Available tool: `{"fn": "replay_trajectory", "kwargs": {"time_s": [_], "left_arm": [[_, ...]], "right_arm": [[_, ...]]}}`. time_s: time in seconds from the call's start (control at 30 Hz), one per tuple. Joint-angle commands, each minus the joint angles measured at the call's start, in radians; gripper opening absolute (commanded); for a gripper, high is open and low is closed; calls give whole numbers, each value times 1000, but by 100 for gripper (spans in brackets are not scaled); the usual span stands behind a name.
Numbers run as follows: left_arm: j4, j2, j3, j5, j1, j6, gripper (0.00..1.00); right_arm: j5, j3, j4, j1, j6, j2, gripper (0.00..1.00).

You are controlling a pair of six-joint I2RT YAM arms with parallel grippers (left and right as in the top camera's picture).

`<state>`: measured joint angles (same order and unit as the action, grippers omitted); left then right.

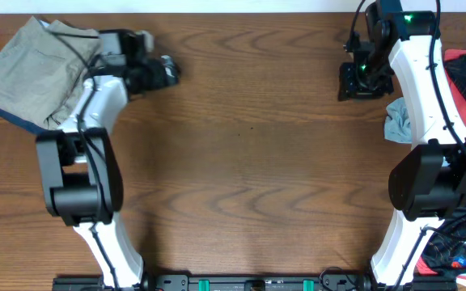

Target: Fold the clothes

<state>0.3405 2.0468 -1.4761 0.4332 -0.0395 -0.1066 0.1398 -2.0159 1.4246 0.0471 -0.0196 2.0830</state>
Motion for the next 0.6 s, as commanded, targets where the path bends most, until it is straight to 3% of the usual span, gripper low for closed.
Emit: {"fn": "replay_trajectory", "kwargs": {"time_s": [0.0, 0.23, 0.57], "left_arm": [[136, -17, -9, -2, 64, 20, 98], [381, -15, -7, -72, 174, 20, 98], [418, -15, -7, -72, 227, 19, 98]], "right_arm": [[-52, 3, -36, -24, -38, -3, 14], [-80, 107, -159, -95, 23, 50, 21], [-80, 351, -386, -236, 63, 68, 32]]}}
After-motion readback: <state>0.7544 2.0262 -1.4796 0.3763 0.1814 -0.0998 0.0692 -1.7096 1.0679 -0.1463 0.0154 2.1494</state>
